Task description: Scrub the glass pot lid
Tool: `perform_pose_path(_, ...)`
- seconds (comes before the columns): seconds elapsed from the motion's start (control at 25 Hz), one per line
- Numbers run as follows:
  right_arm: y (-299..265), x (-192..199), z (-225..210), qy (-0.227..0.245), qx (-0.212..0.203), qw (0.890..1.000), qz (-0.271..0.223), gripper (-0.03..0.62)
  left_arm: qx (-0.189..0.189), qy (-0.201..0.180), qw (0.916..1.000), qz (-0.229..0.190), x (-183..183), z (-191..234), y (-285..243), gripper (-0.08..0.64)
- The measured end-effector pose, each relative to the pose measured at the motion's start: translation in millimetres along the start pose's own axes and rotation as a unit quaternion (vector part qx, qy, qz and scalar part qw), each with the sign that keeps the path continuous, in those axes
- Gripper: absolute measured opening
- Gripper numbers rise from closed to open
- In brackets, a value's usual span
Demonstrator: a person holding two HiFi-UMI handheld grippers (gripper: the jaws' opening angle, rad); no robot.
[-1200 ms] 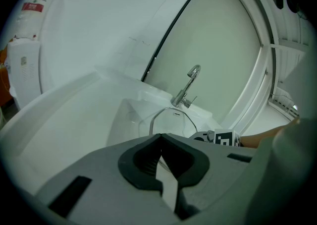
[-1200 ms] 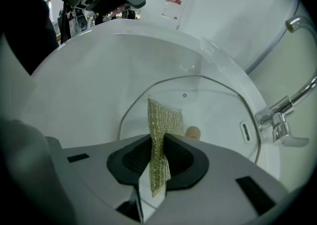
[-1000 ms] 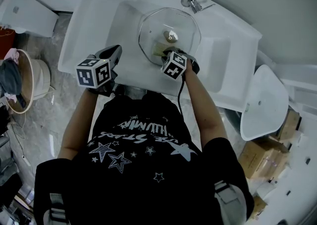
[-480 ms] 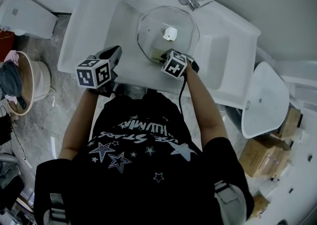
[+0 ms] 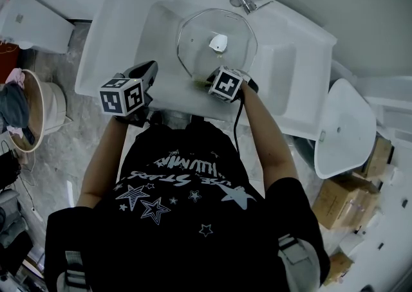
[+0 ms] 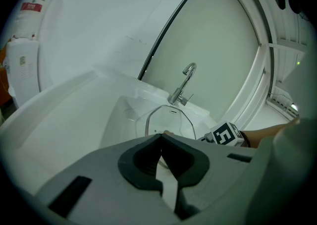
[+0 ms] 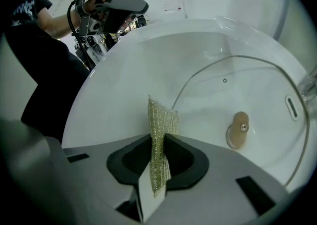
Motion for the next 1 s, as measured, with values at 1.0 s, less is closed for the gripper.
perform_pose_path(1.0, 109.6, -12.7, -109.7, 0.089, 0.379, 0.92, -0.046, 0.069, -0.007, -0.007, 0.9999, 0.005, -11.0, -3.0, -13.0, 0.009)
Point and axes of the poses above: the fingertips, and each gripper's own axes: y backward along the fingers, z to its left, x out of its underside, the point moved 7 cm from there along y, backward along the fingers, and after that the axes turned 3 degrees about y, right-handed, at the moved point
